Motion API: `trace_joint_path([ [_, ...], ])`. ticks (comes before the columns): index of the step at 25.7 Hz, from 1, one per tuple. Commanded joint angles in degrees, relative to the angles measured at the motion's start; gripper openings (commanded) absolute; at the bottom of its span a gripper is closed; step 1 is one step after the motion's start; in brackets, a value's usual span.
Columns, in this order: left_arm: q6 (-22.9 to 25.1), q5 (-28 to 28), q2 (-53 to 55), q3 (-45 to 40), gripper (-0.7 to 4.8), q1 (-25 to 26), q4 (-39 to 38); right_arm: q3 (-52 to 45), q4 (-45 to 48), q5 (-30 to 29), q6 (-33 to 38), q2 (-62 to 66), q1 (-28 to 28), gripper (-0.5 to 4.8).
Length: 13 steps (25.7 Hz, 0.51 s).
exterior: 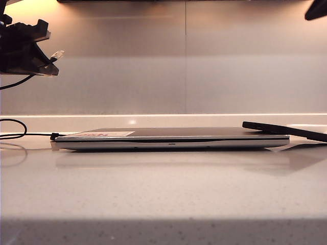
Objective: Pick up the charging cable and the phone, plug the charging cable into the charging port on the phone, and finally place them back on the table.
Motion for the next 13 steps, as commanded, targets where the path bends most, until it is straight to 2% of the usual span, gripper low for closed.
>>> trace_joint_path([
  [1,-0.35,0.13,-0.17,0.42,-0.06,-0.07,0.55,-0.11,0.66,-6.71,4.15,1.92,-4.52,-0.05],
  [3,-0.35,0.13,-0.17,1.51,-0.06,-0.07,-1.22,-0.11,1.55,-10.51,4.15,3.72,-7.61,-0.05],
  [6,-0.28,0.13,-0.17,5.64,-0.06,-0.07,-7.74,-0.11,2.23,-12.79,4.15,5.99,-10.86,-0.05],
  [10,-0.13,0.13,-0.17,9.51,-0.06,-0.07,-11.87,-0.13,2.4,-12.94,4.87,8.44,-12.15,-0.05],
  [13,-0.04,0.13,-0.17,9.94,-0.06,-0.07,-16.46,-1.29,3.15,-12.94,8.83,8.9,-12.28,-0.05],
])
